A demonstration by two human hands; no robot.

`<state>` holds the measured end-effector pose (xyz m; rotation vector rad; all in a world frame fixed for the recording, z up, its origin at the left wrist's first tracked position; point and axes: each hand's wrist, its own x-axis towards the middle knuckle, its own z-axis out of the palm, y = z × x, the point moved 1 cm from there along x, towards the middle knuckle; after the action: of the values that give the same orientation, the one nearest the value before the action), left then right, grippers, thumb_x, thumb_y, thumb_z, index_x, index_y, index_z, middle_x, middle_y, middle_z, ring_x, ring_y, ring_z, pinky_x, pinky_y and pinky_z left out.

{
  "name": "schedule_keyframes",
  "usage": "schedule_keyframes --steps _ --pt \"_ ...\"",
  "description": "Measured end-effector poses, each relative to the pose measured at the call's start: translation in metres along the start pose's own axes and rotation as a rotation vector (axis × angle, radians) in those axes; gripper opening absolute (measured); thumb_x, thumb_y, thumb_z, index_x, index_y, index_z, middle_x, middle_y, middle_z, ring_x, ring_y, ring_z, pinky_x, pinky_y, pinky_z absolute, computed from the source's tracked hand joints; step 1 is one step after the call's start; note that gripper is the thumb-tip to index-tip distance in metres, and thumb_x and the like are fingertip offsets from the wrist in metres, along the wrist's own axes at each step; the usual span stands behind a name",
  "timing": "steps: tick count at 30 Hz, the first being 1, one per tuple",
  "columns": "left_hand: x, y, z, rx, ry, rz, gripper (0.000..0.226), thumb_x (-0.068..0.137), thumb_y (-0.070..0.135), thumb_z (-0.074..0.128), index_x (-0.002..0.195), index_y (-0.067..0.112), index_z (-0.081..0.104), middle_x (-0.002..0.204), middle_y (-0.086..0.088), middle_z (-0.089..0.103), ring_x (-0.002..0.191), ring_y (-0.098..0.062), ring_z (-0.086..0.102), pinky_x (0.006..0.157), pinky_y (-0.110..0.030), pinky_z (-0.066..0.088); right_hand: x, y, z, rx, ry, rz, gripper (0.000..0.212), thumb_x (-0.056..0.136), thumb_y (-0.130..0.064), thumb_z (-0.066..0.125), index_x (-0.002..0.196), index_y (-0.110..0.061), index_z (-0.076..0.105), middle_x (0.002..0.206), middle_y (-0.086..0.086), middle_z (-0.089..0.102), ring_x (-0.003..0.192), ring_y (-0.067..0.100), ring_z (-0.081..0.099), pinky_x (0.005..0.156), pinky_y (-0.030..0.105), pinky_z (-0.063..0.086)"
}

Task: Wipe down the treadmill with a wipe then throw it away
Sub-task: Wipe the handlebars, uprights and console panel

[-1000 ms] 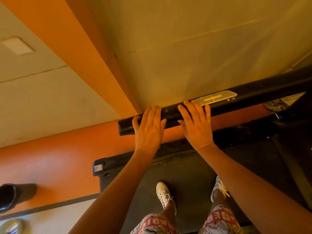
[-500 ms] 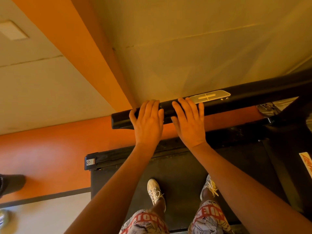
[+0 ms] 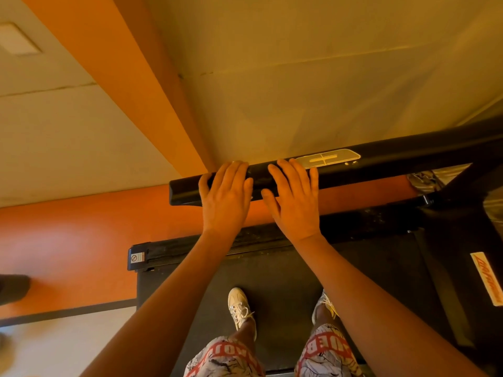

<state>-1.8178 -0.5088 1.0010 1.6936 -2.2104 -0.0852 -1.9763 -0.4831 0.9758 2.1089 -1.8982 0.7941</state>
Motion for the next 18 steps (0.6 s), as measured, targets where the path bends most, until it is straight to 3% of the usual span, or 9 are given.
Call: schedule_keyframes --steps 3,8,14,18 --pt "-0.005 -0.025 -0.004 0.021 0.014 0.055 0.043 0.109 0.031 0.028 0.133 0.014 0.058 0.133 -0.006 0.063 0.127 -0.025 0.057 0.105 -0.05 0.036 0.0 0.002 -0.001 -0.01 -0.023 -0.012 0.044 0.108 -0.039 0.043 0.143 -0.014 0.055 0.148 0.012 0.054 0.144 0.029 0.04 0.125 0.044 0.012" --pt "-0.004 -0.016 -0.001 0.007 0.038 -0.083 0.043 0.108 0.031 0.028 0.127 0.015 0.062 0.127 -0.007 0.066 0.124 -0.026 0.058 0.106 -0.055 0.034 -0.001 -0.001 0.0 -0.017 -0.03 0.005 0.044 0.109 -0.038 0.041 0.141 -0.013 0.056 0.147 0.012 0.055 0.143 0.03 0.041 0.124 0.047 0.017" --pt "-0.003 -0.006 0.002 -0.029 0.082 -0.109 0.05 0.111 0.036 0.02 0.129 0.015 0.063 0.127 -0.006 0.066 0.124 -0.026 0.058 0.107 -0.057 0.033 0.005 -0.003 -0.023 0.07 -0.144 0.011 0.043 0.106 -0.035 0.044 0.141 -0.014 0.057 0.148 0.01 0.054 0.143 0.028 0.043 0.122 0.047 0.022" --pt "-0.003 -0.003 0.002 -0.025 0.07 -0.122 0.051 0.111 0.036 0.02 0.131 0.015 0.062 0.13 -0.006 0.065 0.127 -0.026 0.057 0.109 -0.058 0.032 0.018 0.029 -0.053 0.064 -0.138 -0.12 0.039 0.105 -0.031 0.046 0.136 -0.013 0.061 0.142 0.011 0.058 0.133 0.028 0.051 0.115 0.048 0.033"
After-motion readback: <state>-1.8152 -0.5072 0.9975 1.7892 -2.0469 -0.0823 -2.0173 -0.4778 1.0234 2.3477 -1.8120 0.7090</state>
